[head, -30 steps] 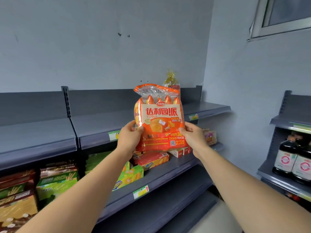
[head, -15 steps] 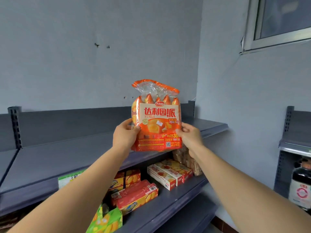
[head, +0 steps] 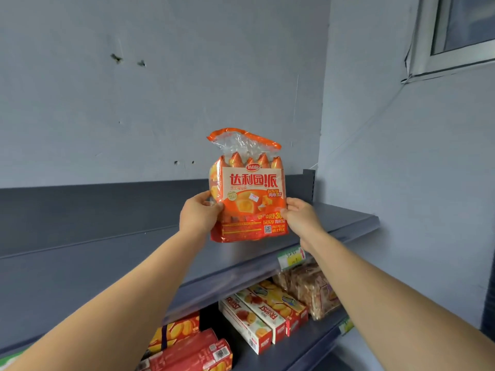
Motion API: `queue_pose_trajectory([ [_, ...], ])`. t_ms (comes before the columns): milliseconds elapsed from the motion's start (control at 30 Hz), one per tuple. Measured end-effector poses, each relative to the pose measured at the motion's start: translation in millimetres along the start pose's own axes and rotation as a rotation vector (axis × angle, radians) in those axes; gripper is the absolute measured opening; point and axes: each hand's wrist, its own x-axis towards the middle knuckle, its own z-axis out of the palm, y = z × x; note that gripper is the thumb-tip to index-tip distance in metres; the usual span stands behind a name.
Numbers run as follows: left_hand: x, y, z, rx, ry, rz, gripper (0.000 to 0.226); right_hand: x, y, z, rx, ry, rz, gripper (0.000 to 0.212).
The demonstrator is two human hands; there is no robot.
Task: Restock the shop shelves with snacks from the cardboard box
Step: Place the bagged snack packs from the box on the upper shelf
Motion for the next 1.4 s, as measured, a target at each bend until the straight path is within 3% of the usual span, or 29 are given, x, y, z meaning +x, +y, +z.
queue_pose_trajectory([
  [300,69,-28,45,0.054,-0.003,-0.067,0.039,86,37,9,0.007,-0.067,0.044,0.013],
  [600,99,-44,83,0.100,0.041,-0.130,0.048,144,66,10,-0.018,-0.154,0.092,0.020],
  [1200,102,-47,117,0.376,0.109,-0.116,0.035,192,88,8,-0.055,-0.233,0.044,0.034],
  [1400,91,-47,118,0.453,0.063,-0.187,0.048,190,91,1,-0.126,-0.235,0.055,0.056],
])
